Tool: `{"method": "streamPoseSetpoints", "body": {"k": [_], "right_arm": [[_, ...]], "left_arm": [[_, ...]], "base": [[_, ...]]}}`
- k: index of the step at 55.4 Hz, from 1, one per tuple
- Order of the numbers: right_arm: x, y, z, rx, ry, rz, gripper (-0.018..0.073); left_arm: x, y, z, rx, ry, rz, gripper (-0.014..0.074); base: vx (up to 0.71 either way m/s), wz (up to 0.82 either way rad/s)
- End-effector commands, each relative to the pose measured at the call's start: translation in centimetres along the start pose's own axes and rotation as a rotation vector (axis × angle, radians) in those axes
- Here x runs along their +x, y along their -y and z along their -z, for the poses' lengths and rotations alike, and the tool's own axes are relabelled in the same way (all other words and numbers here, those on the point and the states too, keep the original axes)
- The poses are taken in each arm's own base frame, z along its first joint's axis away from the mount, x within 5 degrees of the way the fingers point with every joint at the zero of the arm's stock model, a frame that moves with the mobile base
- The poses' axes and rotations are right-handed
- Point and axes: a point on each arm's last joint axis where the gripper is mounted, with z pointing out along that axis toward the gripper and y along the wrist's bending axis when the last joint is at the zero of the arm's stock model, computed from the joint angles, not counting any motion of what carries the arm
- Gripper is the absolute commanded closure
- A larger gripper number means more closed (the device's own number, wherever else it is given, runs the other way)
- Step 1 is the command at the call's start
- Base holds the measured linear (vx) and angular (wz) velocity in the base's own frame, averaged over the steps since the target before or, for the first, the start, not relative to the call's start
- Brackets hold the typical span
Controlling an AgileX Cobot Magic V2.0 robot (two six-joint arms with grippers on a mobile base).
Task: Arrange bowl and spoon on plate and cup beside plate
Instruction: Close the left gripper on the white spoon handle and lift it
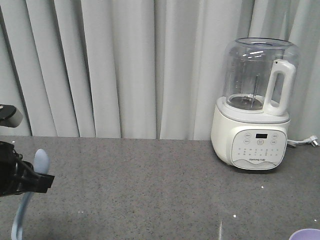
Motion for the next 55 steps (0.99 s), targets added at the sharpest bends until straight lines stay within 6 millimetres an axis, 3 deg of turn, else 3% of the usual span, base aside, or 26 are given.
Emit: {"method": "streamPoseSetpoints", "body": {"k": [1,11,22,30,37,47,55], "right_arm": [[-0.7,0.3,-1.0,0.053,0.008,0.01,0.0047],[-0.8,0.3,-4.5,0.102,-0.12,0.015,0.0051],[-0.2,-1.1,-9.8,0.078,-0.308,0.07,0.0051],[0.4,-1.9,-12.4,0.062,-0.395,0.099,0.0051],[0.9,-1.9,-13.9,0.067,-0.456,0.13,0.0051],[1.1,-0.8,-14.9,0.019,-0.471,0.03,0.0051],[1.3,-1.4,-15.8,-0.05,-0.478,0.042,0.0051]], "left_arm": [[-1.4,0.9,1.9,0.01,0.122,-0.012,0.0596],[-1.2,1.0,1.9,0.012,0.111,-0.032,0.0596],[-1.2,0.9,1.9,0.004,0.106,-0.043,0.0596],[-1.2,0.9,2.0,0.003,0.106,-0.044,0.0596],[-1.2,0.9,2.0,0.004,0.105,-0.044,0.0596],[-1.2,0.9,2.0,0.004,0.105,-0.044,0.0596],[-1.2,0.9,2.0,0.002,0.106,-0.045,0.0596]], "base": [[0.0,0.0],[0.0,0.0],[0.0,0.0],[0.0,0.0],[0.0,0.0],[0.0,0.0],[0.0,0.0]]}}
